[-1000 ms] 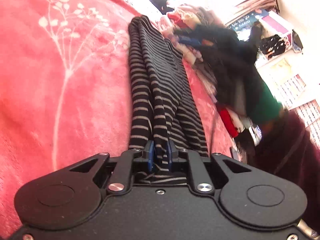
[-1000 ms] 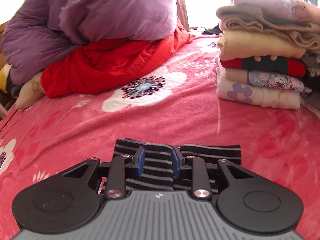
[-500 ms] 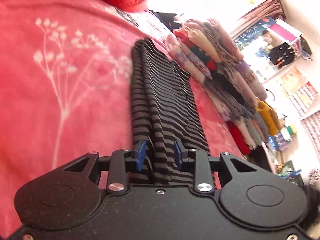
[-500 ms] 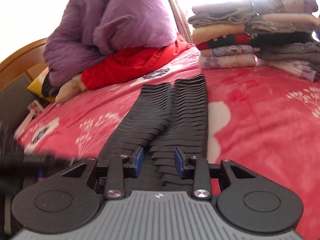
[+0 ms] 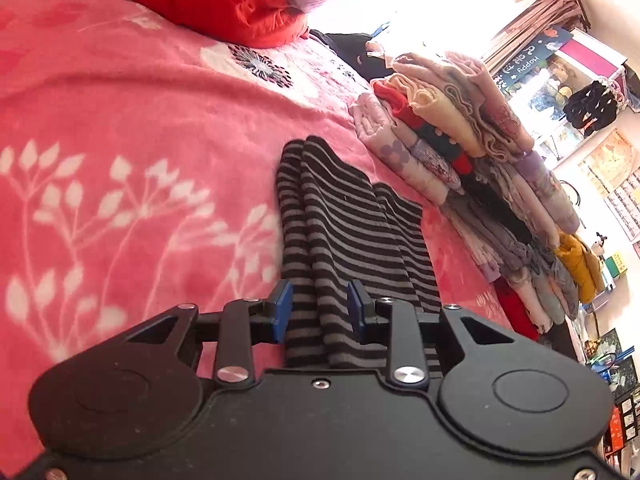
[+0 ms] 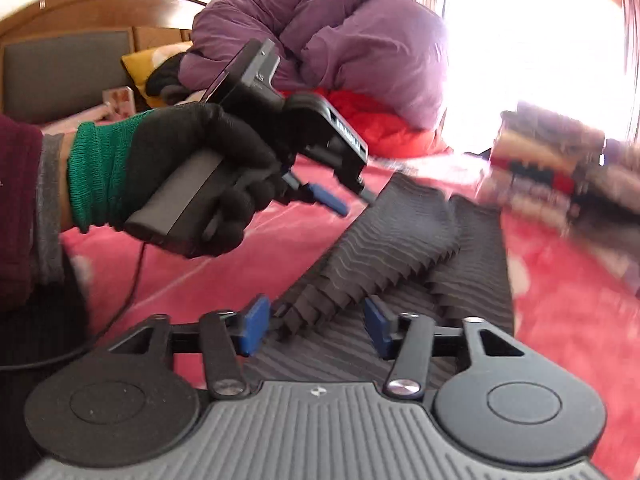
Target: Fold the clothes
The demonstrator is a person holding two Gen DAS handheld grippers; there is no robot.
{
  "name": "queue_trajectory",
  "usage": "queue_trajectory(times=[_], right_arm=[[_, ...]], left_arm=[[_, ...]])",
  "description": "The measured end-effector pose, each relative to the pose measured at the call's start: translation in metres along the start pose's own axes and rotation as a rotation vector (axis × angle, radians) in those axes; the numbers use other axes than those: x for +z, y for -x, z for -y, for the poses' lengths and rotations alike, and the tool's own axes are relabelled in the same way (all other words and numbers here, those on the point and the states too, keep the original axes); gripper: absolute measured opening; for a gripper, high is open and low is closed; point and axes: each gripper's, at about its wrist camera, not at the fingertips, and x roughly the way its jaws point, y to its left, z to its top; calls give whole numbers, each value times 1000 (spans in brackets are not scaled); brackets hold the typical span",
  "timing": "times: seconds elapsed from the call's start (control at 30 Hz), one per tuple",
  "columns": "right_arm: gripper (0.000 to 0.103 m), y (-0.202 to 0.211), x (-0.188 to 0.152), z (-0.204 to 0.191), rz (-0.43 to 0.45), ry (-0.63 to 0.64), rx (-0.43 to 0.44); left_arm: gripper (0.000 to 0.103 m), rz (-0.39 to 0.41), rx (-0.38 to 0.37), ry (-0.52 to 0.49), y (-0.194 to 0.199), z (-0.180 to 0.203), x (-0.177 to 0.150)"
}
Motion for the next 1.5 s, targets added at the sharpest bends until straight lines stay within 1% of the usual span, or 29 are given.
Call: queue_trajectory(times=[0.07, 0.17, 0.27, 0.4, 0.5, 0.57, 0.6, 0.63, 0.7, 0.8, 0.9, 0.97, 1.0, 1.03, 1.07, 1.1, 1.2, 1.27, 1.33, 1.4, 1.43, 1.47, 1.5], right_arm=[[57, -14, 7, 5, 19, 7, -12], [57, -30, 6, 8, 21, 29, -18], [56, -41, 3, 4, 20, 60, 12], [56, -48, 4, -7, 32, 112, 27], [57, -53, 8, -15, 43, 152, 24], [57, -57, 9, -16, 40, 163, 24], [57, -58, 9, -16, 38, 163, 25], [57, -60, 9, -16, 35, 161, 30], [57, -62, 8, -17, 29, 168, 34], [58, -63, 5, -18, 13, 163, 58], [58, -66, 2, -23, -21, 169, 103], [60, -63, -1, -31, -18, 193, 119], [62, -62, -2, -33, -14, 205, 129], [63, -60, -2, -35, -12, 210, 135], [63, -59, -3, -35, -11, 206, 136], [63, -59, -3, -35, -10, 202, 137], [59, -52, -1, -30, -6, 170, 147], [58, -42, 2, -22, 17, 143, 161], [56, -28, 7, -9, 39, 97, 170], [56, -13, 7, 15, 41, 14, 160], [56, -5, 6, 30, 38, -36, 149], [55, 4, 5, 45, 36, -85, 137], [55, 10, 2, 61, 24, -140, 117]], left_arm=[[27, -5, -8, -11, -11, -2, 10], [27, -8, -23, -33, -25, -2, 24], [27, 8, -41, -72, -35, 2, 39], [27, 13, -50, -100, -51, 3, 58], [27, 3, -19, -139, -68, 4, 64], [20, 1, 8, -156, -76, 2, 66], [10, 1, 12, -162, -78, 1, 67], [3, 2, 14, -168, -79, 1, 68], [2, 26, -13, -173, -74, 2, 70], [2, 33, 15, -201, -79, 2, 69], [2, 38, 46, -230, -84, 1, 67], [2, 25, 58, -253, -88, 5, 66], [7, 27, 66, -262, -86, 7, 66], [20, 26, 74, -268, -83, 10, 66], [29, 42, 88, -277, -78, 13, 66], [43, 70, 109, -292, -70, 17, 64], [44, 115, 147, -357, -44, 35, 53], [44, 123, 138, -373, -24, 45, 41], [43, 113, 118, -408, -5, 57, 23], [41, 104, 108, -439, 14, 66, 0], [37, 95, 103, -449, 24, 70, -13], [34, 86, 98, -460, 33, 73, -26], [34, 77, 92, -471, 42, 77, -39]])
